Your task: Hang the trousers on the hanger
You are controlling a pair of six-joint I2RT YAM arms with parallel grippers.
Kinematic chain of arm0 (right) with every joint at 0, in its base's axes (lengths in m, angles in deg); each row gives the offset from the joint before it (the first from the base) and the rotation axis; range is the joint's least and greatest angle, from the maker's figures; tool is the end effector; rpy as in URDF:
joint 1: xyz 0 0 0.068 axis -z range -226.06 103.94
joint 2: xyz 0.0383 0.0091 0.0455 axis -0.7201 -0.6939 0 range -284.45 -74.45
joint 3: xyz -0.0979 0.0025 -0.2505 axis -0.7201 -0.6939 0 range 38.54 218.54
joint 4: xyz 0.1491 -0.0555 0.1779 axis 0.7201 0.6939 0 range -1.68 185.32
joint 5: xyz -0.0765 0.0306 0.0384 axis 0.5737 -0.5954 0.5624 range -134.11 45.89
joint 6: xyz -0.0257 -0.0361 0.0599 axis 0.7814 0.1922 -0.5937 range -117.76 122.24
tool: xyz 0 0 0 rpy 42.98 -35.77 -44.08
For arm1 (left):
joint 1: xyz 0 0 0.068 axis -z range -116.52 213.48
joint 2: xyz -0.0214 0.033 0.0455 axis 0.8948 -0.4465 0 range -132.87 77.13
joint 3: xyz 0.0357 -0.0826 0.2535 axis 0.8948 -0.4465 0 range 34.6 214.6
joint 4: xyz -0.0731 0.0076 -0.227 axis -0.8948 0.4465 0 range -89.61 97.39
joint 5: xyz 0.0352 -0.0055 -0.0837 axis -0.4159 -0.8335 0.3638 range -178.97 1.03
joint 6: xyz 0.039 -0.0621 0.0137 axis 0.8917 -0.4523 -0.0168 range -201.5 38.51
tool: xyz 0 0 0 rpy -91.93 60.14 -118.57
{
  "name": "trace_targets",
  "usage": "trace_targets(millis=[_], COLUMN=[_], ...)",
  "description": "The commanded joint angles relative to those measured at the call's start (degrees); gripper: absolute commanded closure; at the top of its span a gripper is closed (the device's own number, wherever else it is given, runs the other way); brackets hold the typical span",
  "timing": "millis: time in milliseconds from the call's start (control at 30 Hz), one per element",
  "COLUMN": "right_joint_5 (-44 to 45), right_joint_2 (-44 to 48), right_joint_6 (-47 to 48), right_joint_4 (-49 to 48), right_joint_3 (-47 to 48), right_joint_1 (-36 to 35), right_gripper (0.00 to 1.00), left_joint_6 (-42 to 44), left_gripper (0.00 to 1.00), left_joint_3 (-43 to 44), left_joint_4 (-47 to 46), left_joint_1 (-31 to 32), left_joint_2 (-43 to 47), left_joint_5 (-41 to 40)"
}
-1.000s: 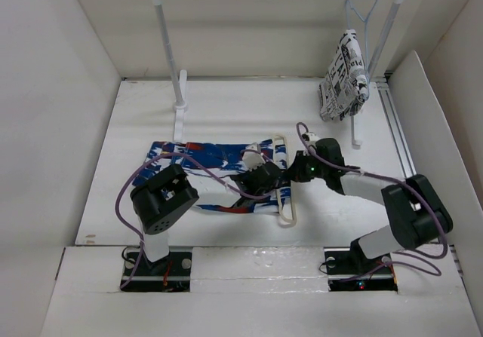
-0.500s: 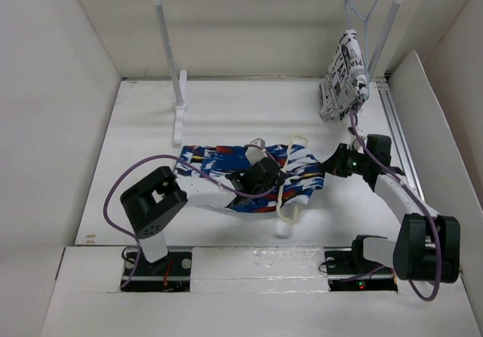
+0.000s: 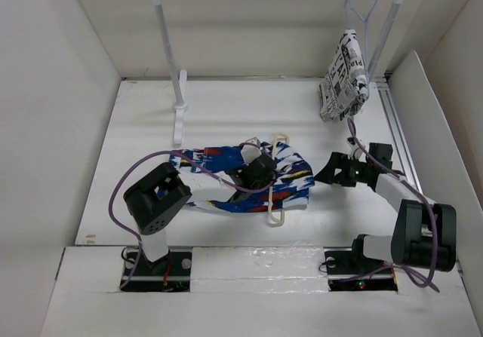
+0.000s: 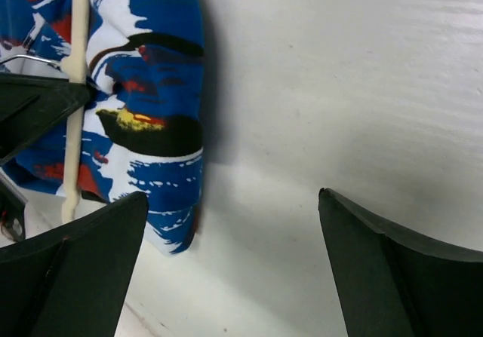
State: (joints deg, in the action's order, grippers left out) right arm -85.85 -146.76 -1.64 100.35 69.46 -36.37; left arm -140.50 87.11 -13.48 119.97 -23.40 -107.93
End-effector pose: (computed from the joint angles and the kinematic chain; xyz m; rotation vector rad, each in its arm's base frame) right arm 0.2220 0.0045 0.1636 -0.0162 2.3620 0.8529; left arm 0.2211 -0.2972 0.1706 -0.2471 2.2314 -0.8033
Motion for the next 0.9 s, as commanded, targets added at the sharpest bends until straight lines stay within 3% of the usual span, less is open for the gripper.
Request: trace_targets(millis=[0,300,333,367,400,467,600,700,867], right_joint_5=[-6.14,-7.58,-7.4,-7.48,-6.87,-5.64,1.63,6.38,9.13], right_joint_2=[-2.99,-18.37,-20.39,-21.19,-21.46,-18.59,-3.66,9.41,20.27], right_joint_6=[2.65,-5.94,-7.27,-8.5,-10.51,-12.11,-11.51,-9.32,-6.85], right_joint_4=[-2.71,-19.67,-23.42,-25.28,-26.17,-28.9,-24.44,-14.01,-5.01], right_joint_3=[3.89,9.51,9.16,8.9,8.46,5.41,-0.76,-3.32,-4.28], right_joint_1=[-1.42,-14.78,-16.27,-16.89,-17.42,-18.04,-16.29,-12.96,-5.31], right_gripper=[0.0,0.0,0.07,0.38,0.62,1.0,1.0,1.0,1.0], left_joint_6=[0.29,-0.67,-0.76,-0.85,-0.76,-0.59,-0.32,1.42,2.49], left_gripper=[1.0,1.0,1.0,1.0,1.0,1.0,1.0,1.0,1.0], left_joint_3=[0.75,-2.32,-2.33,-2.15,-1.71,0.13,1.54,2.07,1.72], left_joint_4=[7.36,5.96,6.05,6.48,6.83,9.03,9.83,10.0,10.62], left_joint_1=[-0.42,0.11,0.11,0.11,0.11,0.11,-3.92,-5.33,-7.18], left_joint_2=[-2.04,-0.63,-0.54,-0.63,-0.63,-1.51,-3.0,-3.27,-3.27], left_joint_5=[-4.86,-4.24,-4.24,-4.42,-5.03,-5.56,-4.33,-4.24,-3.98])
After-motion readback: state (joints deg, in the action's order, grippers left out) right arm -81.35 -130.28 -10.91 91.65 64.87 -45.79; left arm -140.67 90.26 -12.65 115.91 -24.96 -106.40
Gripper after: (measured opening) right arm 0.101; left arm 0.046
